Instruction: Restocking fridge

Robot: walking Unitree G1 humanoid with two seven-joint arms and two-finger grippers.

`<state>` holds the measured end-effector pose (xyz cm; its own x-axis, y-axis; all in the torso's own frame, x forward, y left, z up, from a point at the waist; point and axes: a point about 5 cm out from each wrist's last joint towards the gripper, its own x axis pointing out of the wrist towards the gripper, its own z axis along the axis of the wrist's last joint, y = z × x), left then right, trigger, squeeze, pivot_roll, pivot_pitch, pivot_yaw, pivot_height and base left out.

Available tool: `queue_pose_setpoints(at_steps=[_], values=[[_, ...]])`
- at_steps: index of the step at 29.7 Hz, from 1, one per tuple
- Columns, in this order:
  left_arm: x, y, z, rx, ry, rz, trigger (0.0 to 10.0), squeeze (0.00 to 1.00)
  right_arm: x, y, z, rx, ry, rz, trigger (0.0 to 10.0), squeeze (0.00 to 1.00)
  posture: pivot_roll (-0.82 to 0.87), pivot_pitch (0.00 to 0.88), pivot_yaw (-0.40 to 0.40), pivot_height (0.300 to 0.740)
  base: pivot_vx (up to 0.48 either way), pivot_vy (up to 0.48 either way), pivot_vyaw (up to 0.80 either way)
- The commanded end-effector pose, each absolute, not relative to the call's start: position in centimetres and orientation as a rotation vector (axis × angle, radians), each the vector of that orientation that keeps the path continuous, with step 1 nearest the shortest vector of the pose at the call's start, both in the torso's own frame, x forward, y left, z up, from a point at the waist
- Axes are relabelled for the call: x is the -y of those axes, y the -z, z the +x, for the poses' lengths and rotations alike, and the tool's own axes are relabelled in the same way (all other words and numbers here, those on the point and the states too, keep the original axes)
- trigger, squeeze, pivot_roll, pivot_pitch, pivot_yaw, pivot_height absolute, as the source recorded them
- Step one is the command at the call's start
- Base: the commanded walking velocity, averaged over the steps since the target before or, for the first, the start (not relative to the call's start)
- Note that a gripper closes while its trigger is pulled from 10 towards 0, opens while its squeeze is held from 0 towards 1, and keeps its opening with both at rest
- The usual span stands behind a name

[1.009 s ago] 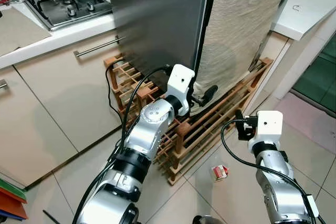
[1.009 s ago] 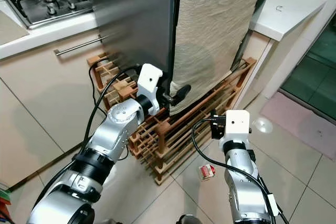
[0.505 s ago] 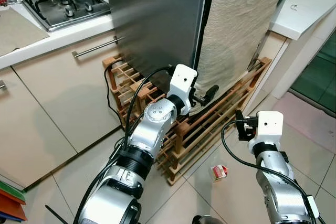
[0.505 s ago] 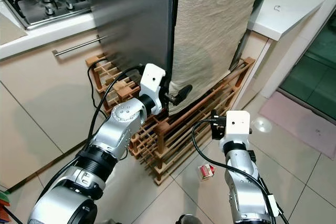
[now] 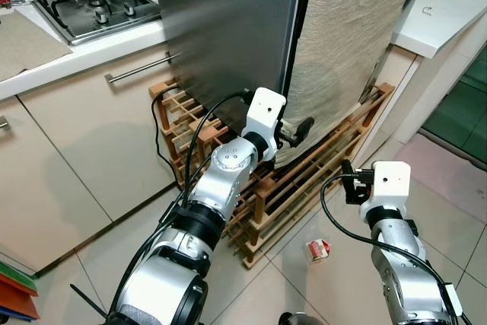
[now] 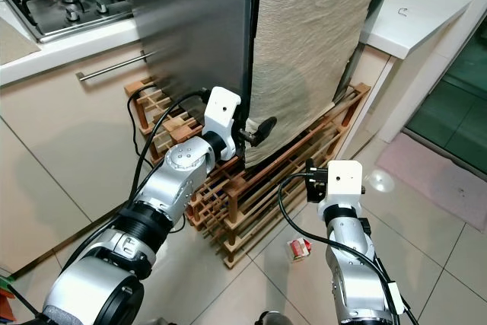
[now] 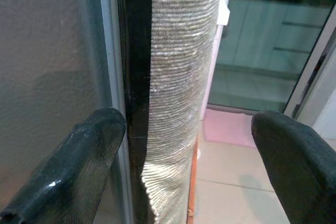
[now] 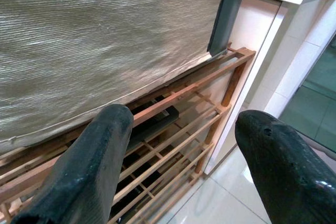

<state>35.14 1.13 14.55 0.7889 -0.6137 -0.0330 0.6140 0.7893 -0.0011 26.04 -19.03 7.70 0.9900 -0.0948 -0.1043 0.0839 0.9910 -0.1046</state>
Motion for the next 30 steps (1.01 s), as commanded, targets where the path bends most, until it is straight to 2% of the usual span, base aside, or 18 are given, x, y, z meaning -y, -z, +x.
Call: queue_pose_setpoints(at_steps=[1, 6, 12, 18, 25, 26, 30], values=[[1.0, -15.9, 35.1, 0.006, 0.686, -0.001, 10.0, 0.0, 19.4, -7.6, 25.9, -0.11, 0.101, -0.105, 10.0, 0.0, -0.01, 0.021, -0.006, 0.74, 0.0, 0.0, 0.0], [2.6, -16.1, 34.6, 0.001, 0.734, -0.015, 10.0, 0.0, 19.3, -7.6, 25.8, -0.11, 0.101, -0.103, 10.0, 0.0, -0.01, 0.026, -0.004, 0.74, 0.0, 0.0, 0.0], [4.9, -16.5, 33.5, 0.009, 0.922, 0.012, 10.0, 0.0, 19.3, -7.4, 25.6, -0.119, 0.098, -0.104, 10.0, 0.0, -0.02, 0.033, -0.001, 0.74, 0.0, 0.0, 0.0], [7.1, -17.0, 32.2, -0.011, 1.105, -0.013, 10.0, 0.0, 20.7, -6.0, 24.3, -0.18, 0.125, -0.105, 10.0, 0.0, -0.03, 0.046, 0.007, 0.74, 0.0, 0.0, 0.0], [8.7, -17.8, 31.3, 0.003, 1.22, -0.026, 10.0, 0.0, 21.2, -5.1, 23.5, -0.219, 0.143, -0.11, 10.0, 0.0, -0.05, 0.05, 0.017, 0.74, 0.0, 0.0, 0.0], [9.3, -18.2, 30.7, 0.017, 1.292, -0.037, 10.0, 0.0, 21.2, -5.0, 23.4, -0.22, 0.148, -0.108, 10.0, 0.0, -0.06, 0.054, 0.023, 0.74, 0.0, 0.0, 0.0], [10.0, -18.7, 29.7, 0.053, 1.396, -0.032, 10.0, 0.0, 21.2, -4.8, 23.2, -0.223, 0.152, -0.105, 10.0, 0.0, -0.06, 0.054, 0.027, 0.74, 0.0, 0.0, 0.0]])
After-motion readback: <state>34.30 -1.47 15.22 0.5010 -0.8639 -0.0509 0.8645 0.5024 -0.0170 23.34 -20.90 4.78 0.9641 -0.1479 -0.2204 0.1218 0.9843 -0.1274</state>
